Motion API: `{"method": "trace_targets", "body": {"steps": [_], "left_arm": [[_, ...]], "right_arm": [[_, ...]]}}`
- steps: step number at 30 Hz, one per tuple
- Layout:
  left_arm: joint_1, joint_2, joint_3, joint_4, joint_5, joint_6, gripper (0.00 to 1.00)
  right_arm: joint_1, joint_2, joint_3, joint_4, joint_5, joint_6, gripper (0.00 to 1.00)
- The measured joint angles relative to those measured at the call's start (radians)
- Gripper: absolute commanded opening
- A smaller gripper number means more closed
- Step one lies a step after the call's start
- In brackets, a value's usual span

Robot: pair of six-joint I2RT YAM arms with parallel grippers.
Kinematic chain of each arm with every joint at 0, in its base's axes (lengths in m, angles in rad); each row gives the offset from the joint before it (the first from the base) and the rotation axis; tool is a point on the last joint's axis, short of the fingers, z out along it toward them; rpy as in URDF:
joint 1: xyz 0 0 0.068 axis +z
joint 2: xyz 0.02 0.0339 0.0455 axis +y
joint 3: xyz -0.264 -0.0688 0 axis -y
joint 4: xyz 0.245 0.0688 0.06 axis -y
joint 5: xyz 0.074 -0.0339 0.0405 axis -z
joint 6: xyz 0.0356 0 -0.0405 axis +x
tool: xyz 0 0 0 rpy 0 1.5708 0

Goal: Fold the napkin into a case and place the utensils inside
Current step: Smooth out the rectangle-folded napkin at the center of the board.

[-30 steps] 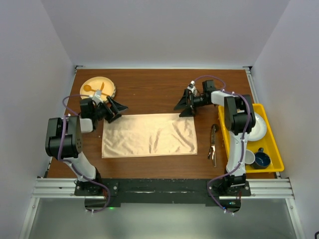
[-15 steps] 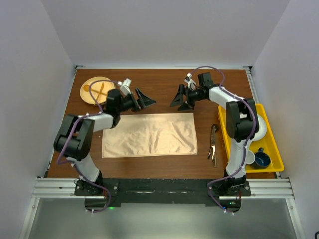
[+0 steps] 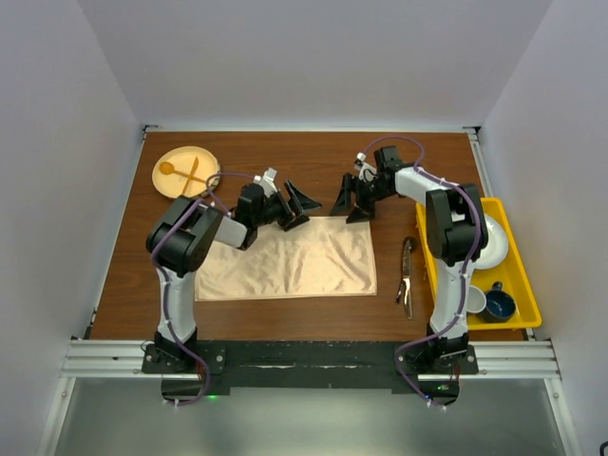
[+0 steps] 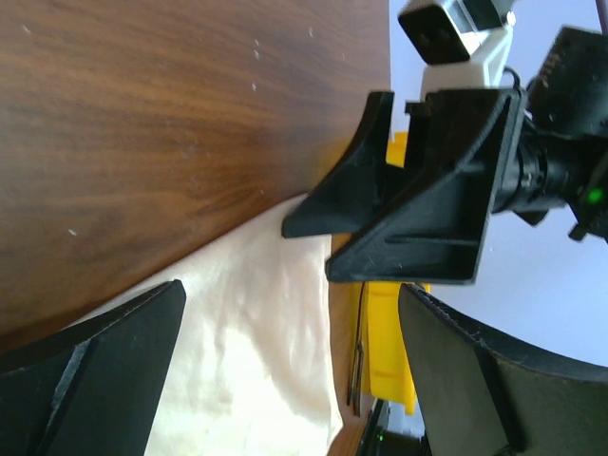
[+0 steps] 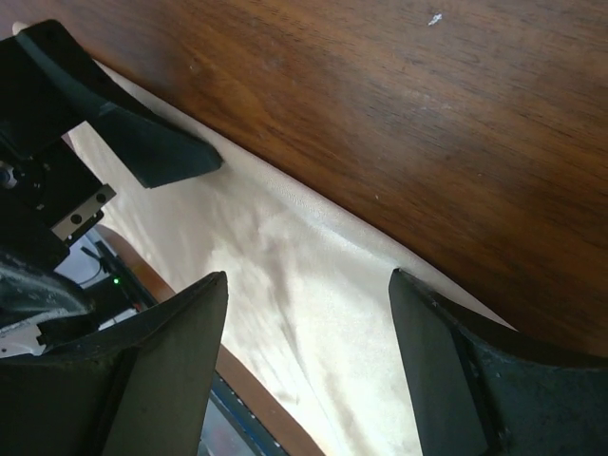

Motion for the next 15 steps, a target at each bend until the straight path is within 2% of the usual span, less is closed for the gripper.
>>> {"method": "trace_targets", "body": {"steps": [8,15], "left_arm": [[0.008,0.034,0.010,0.034,-0.041,-0.042,1.00],[0.058,0.034,-0.042,0.118,-0.036,-0.087,1.00]], "right_arm": [[0.001,0.002,0.017,-0.033,0.042,-0.003,0.75],[0.001,0.002,0.021,-0.044,0.051,-0.012,0.74]]}}
